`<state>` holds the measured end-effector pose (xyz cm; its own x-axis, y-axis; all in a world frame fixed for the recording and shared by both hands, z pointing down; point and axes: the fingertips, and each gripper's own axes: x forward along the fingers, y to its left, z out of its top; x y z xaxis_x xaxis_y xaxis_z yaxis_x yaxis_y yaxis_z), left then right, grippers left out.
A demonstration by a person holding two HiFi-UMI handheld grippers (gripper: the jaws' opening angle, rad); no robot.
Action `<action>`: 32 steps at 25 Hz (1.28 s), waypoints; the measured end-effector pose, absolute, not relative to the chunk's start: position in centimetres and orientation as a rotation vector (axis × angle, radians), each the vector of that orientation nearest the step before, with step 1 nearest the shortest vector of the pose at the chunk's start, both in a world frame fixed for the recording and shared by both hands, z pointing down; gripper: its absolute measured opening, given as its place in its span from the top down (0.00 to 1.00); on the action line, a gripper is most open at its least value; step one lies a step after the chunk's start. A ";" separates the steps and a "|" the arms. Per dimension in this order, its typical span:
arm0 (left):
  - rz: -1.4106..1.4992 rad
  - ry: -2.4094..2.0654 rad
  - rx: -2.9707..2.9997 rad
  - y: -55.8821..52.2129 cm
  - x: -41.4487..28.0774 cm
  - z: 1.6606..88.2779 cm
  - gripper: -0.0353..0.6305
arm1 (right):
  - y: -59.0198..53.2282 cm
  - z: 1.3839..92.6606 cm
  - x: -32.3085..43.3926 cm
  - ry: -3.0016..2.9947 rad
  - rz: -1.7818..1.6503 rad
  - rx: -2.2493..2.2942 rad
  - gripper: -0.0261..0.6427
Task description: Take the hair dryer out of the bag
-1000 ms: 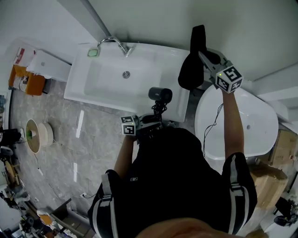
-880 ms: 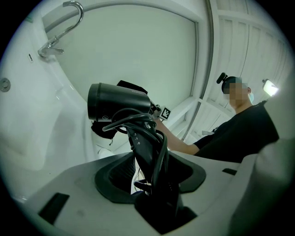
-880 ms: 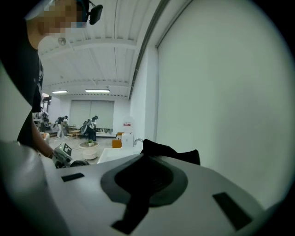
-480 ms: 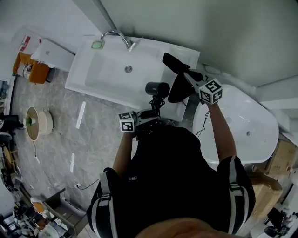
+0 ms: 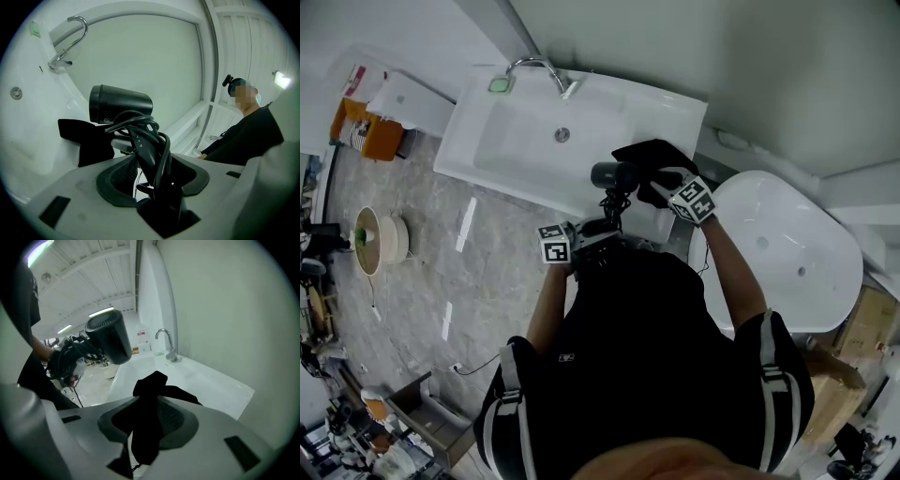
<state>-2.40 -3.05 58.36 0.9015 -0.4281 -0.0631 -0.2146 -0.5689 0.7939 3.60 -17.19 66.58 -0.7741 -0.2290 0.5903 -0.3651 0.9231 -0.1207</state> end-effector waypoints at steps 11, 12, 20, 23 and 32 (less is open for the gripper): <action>-0.321 -0.483 2.171 -5.0 -2.1 58.8 0.65 | -14.0 68.8 8.6 -2.417 0.343 0.543 0.65; -0.322 -0.482 2.169 -5.1 -1.9 58.8 0.65 | -13.7 69.3 9.3 -2.406 0.358 0.563 0.65; -0.319 -0.494 2.163 -5.7 -1.3 59.5 0.65 | -11.6 70.8 11.5 -2.354 0.359 0.590 0.64; -0.321 -0.495 2.163 -6.0 -1.0 59.4 0.65 | -11.7 69.2 11.0 -2.405 0.366 0.572 0.69; -0.318 -0.494 2.182 -6.3 -1.1 59.0 0.65 | -12.7 65.5 9.1 -2.533 0.407 0.583 0.71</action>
<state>-1.13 -6.31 58.98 0.8892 -0.4544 -0.0537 -0.2368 -0.5575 0.7957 9.08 -12.71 65.51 -0.7804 -0.3238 0.5348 -0.4750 0.8634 -0.1704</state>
